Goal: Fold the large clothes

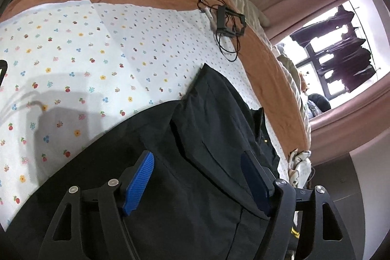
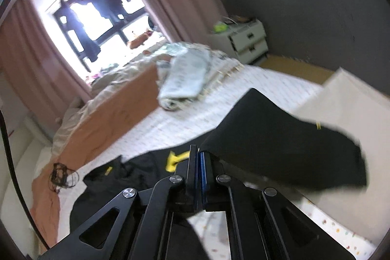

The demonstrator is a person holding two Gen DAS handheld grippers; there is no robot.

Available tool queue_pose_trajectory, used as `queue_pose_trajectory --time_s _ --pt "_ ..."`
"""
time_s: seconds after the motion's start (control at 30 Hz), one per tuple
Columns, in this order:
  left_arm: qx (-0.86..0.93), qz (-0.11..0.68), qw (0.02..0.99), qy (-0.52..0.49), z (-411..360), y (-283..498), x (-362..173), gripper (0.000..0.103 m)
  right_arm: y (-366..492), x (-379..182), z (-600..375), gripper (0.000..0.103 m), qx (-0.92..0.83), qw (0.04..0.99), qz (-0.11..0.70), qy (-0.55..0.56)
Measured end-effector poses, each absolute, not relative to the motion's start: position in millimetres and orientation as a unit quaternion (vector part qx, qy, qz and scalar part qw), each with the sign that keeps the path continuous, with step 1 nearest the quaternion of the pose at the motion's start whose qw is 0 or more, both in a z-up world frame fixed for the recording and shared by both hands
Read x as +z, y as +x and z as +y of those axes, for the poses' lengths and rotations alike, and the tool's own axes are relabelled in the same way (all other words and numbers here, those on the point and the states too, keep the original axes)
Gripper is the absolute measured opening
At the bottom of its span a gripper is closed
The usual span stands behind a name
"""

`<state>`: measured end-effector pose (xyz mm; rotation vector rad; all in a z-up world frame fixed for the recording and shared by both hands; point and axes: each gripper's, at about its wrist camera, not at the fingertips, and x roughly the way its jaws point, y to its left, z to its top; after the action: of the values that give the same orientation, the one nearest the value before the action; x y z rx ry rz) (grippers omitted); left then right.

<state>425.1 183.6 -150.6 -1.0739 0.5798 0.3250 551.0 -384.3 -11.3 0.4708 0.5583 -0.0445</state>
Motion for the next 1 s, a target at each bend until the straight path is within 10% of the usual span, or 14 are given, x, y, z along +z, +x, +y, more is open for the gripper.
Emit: queue_pose_trajectory --time_s 0.53,1.0 --pt "0.137 0.258 0.796 -0.529 201.6 416.5 -150.7 0.075 579.5 56.3 -195.0 0.003 0.09 0.952 0.271 0.106" --pt "0.128 0.261 0.792 -0.536 203.7 417.6 -151.4 0.075 594.4 -51.1 -51.7 0.003 0.174 0.915 0.36 0.044"
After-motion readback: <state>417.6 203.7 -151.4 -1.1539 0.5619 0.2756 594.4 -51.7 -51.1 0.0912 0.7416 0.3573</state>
